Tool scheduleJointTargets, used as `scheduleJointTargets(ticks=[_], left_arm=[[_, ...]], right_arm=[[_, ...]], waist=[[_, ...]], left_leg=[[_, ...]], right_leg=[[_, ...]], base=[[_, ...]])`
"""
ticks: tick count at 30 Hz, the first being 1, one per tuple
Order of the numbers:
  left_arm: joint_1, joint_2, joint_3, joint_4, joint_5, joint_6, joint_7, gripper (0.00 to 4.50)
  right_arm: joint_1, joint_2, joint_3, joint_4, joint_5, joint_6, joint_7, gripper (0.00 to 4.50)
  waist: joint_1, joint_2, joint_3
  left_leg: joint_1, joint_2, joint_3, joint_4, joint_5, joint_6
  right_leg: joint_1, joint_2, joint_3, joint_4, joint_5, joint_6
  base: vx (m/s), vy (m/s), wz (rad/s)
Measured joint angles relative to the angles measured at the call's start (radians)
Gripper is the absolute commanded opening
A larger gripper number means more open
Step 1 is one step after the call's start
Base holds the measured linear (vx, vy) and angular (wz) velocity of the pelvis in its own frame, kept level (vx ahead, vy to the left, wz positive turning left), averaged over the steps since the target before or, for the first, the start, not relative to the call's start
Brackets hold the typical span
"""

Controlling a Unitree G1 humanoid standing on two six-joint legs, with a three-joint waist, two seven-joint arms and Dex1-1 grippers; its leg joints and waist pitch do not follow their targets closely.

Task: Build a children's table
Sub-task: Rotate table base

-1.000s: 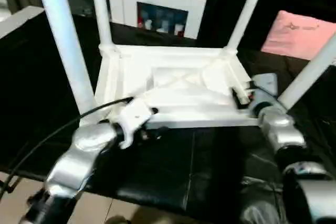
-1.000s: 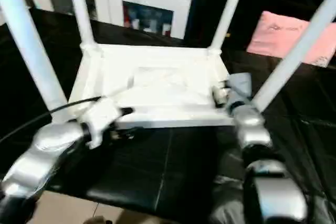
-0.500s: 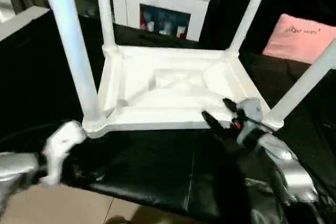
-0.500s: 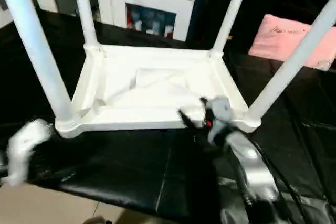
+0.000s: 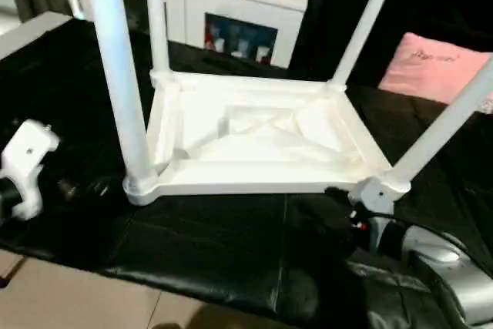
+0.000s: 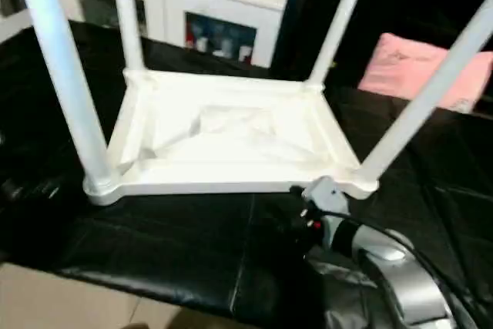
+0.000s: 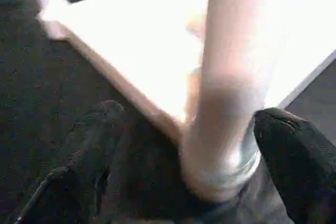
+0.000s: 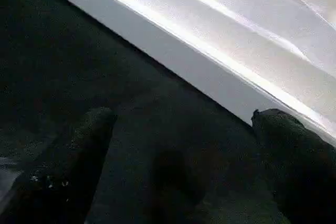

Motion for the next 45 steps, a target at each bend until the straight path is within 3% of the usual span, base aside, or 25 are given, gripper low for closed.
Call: scheduleJointTargets(ticks=[9,12,20,26,27,34,36,45], left_arm=[[-0.072,-0.058,-0.049,0.063,-0.021,-0.041,-0.005,4.40],[-0.110,-0.087,-0.082,0.047,-0.069,-0.015,-0.031,4.40],[-0.122,-0.091,-0.108,-0.060,-0.219,0.137,-0.111,4.40],[-0.104,-0.063,-0.117,-0.109,-0.278,0.216,-0.137,4.40],[-0.092,-0.049,-0.119,-0.145,-0.315,0.256,-0.144,4.40],[-0.092,-0.114,-0.246,-0.305,-0.443,0.356,-0.191,4.40],[-0.108,-0.156,-0.274,-0.310,-0.446,0.366,-0.169,4.40],[-0.181,-0.304,-0.410,-0.302,-0.419,0.364,-0.089,4.40]], right_arm=[[-0.139,0.070,0.000,0.149,-0.086,0.051,-0.170,4.50],[-0.195,0.106,0.005,0.218,-0.125,0.055,-0.215,4.50],[-0.251,0.152,0.014,0.321,-0.181,0.013,-0.296,4.50],[-0.261,0.171,0.001,0.362,-0.191,-0.023,-0.302,4.50],[-0.280,0.177,0.002,0.392,-0.197,-0.040,-0.304,4.50],[-0.331,0.243,0.013,0.484,-0.211,-0.087,-0.332,4.50],[-0.367,0.252,0.014,0.530,-0.220,-0.103,-0.339,4.50],[-0.445,0.297,0.023,0.659,-0.254,-0.167,-0.341,4.50]], waist=[[0.005,-0.007,-0.005],[0.005,-0.008,-0.005],[-0.011,-0.006,-0.004],[-0.022,-0.004,-0.003],[-0.029,-0.004,-0.003],[-0.046,-0.002,-0.002],[-0.048,0.005,0.003],[-0.051,0.005,0.003]], left_leg=[[-0.001,0.000,0.000,-0.004,0.000,0.000],[-0.001,0.000,0.000,-0.005,0.000,0.000],[0.001,0.000,0.001,-0.003,0.000,-0.001],[0.001,0.000,0.001,-0.002,0.000,-0.001],[0.001,0.000,0.001,-0.002,0.000,0.000],[0.000,0.001,0.001,-0.002,0.000,-0.001],[0.000,0.000,0.001,-0.001,0.001,-0.002],[-0.002,0.000,0.001,-0.001,0.002,-0.004]], right_leg=[[-0.004,0.000,0.000,0.007,0.001,-0.001],[-0.005,0.001,0.000,0.007,0.002,-0.003],[-0.004,0.001,0.001,0.007,0.003,-0.004],[-0.004,0.001,0.001,0.008,0.003,-0.003],[-0.004,0.001,0.001,0.007,0.003,-0.004],[-0.005,0.002,0.002,0.012,0.004,-0.004],[-0.007,0.001,0.002,0.012,0.004,-0.004],[-0.010,0.002,0.003,0.016,0.003,-0.004]], base=[[0.000,0.000,0.00],[0.000,0.000,0.00],[0.000,0.000,0.00],[0.000,0.000,0.00],[0.000,0.000,0.00],[0.000,0.000,0.00],[0.000,0.000,0.00],[0.000,0.000,0.00]])
